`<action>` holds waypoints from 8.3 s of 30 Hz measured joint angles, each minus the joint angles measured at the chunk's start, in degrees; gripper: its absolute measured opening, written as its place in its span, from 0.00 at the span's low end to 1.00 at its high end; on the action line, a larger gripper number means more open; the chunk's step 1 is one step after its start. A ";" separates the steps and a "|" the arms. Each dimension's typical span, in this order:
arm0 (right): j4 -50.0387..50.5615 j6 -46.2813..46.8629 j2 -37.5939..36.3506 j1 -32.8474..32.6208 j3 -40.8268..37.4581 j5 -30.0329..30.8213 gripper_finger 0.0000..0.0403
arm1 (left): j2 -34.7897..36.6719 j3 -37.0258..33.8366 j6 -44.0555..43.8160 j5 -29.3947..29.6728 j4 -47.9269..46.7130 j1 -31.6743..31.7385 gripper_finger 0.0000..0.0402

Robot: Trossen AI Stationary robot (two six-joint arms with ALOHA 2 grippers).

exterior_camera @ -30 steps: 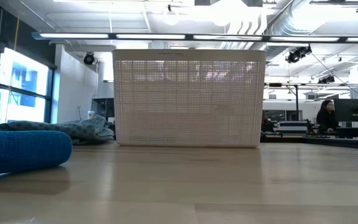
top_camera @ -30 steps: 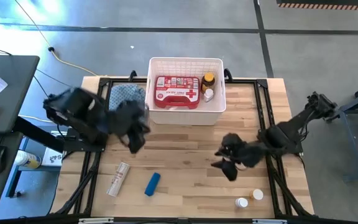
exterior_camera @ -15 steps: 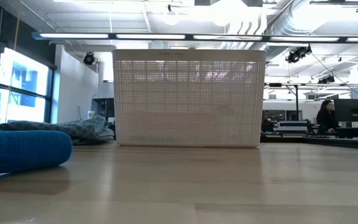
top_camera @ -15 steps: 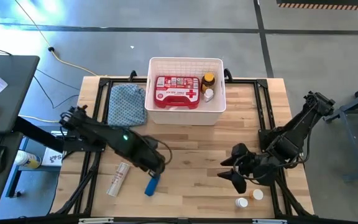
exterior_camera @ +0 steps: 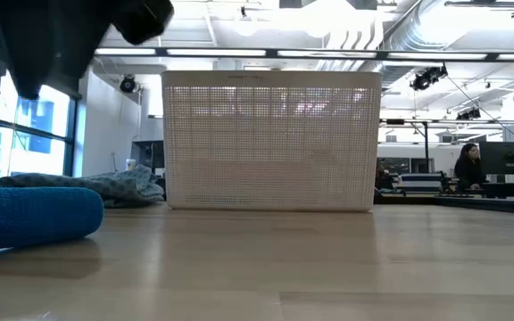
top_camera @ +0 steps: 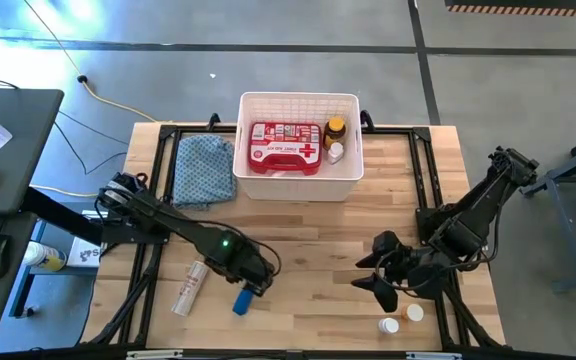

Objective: Pick & place medical supplies in basket/bin
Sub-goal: Put the blue bandage into the white bin, then put the white bandage into the white bin

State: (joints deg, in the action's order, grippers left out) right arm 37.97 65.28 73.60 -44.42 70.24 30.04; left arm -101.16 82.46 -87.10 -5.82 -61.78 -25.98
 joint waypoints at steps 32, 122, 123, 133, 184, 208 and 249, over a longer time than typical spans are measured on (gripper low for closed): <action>1.70 -0.75 0.04 0.00 0.04 0.02 0.60 | -11.74 -5.01 -3.60 -7.30 12.04 0.04 0.52; 5.20 8.94 -7.28 33.29 0.04 -1.67 0.60 | -7.91 34.78 103.17 -5.87 -0.45 57.11 0.24; 5.02 9.09 -7.28 33.62 0.04 -1.71 0.60 | -7.91 34.36 103.17 -5.87 -0.29 57.11 0.24; 3.73 9.09 -7.26 34.67 0.04 -1.77 0.60 | -7.91 25.92 105.10 -5.96 4.04 57.11 0.24; 3.77 2.60 -7.26 31.55 0.04 -4.41 0.60 | -7.91 29.06 98.55 -5.31 -4.75 53.70 0.62; 4.40 -5.51 -7.23 22.45 0.02 -1.99 0.60 | -1.87 50.08 69.95 6.83 -28.25 43.82 0.44; 6.68 -13.75 -7.23 17.84 0.02 -1.46 0.60 | 20.35 -22.52 -8.98 -6.15 -6.56 -6.38 0.87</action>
State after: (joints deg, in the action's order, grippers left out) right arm 44.65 51.53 66.37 -26.59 70.26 28.58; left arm -80.82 59.94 -96.07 -11.97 -68.34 -32.36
